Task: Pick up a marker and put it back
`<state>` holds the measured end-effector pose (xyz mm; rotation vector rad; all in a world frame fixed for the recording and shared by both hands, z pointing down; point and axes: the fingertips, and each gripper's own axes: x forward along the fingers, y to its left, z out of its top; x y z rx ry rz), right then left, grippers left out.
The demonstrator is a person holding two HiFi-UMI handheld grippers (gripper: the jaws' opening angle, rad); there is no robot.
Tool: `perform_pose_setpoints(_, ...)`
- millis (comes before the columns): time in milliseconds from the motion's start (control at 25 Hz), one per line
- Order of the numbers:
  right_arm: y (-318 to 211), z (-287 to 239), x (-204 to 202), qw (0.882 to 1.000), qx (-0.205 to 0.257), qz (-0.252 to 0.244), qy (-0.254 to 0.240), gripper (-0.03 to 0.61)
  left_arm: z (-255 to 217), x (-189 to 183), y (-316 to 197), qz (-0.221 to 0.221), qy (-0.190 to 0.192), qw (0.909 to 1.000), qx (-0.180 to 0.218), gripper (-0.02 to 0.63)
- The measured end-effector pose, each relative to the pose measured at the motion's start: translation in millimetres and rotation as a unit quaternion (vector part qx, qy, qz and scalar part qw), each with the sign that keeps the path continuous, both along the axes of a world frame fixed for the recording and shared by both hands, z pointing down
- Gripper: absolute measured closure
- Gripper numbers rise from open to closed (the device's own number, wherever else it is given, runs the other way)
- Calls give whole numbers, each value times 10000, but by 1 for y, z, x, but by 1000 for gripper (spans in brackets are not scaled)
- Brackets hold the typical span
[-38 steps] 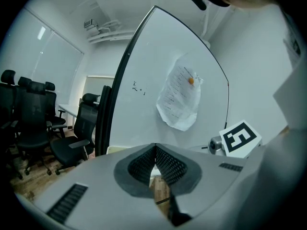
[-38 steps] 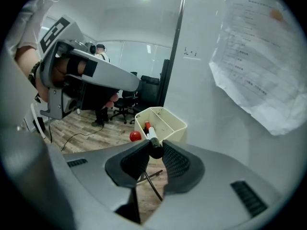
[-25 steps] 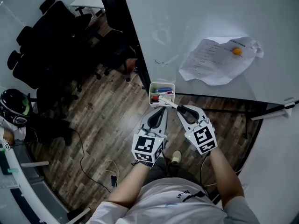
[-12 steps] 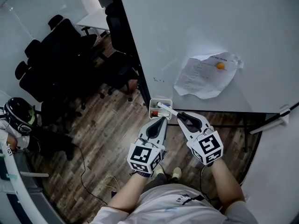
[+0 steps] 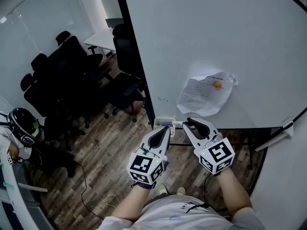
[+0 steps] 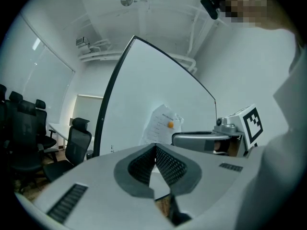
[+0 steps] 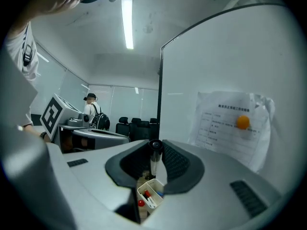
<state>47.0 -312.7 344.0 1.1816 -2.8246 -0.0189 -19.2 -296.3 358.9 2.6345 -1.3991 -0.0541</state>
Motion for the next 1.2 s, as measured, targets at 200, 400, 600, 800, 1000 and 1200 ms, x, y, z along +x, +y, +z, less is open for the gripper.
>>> perform_pose_setpoints(200, -2, -17, -2, 9998, 62, -75, -168, 491, -9, 4, -2, 34, -78, 9999, 61, 603)
perform_pose_setpoints(400, 1, -34, -6, 9994, 115, -157, -275, 491, -24, 3, -2, 50, -94, 9999, 121, 603)
perform_pose_setpoints(600, 4, -55, -9, 9988, 215, -226, -374, 491, -37, 0, -3, 47, -75, 9998, 194, 603)
perform_pose_setpoints(800, 3, -51, -12, 9987, 168, -264, -398, 491, -37, 0, -3, 102, 18, 9998, 162, 603)
perform_pose_setpoints(1000, 2, -48, -12, 9989, 123, -258, -376, 491, -30, -3, -5, 34, 18, 9999, 94, 603)
perform_pose_setpoints(1200, 3, -45, -16, 9989, 70, -235, -392, 491, -25, -9, -6, -10, 118, 9999, -50, 603)
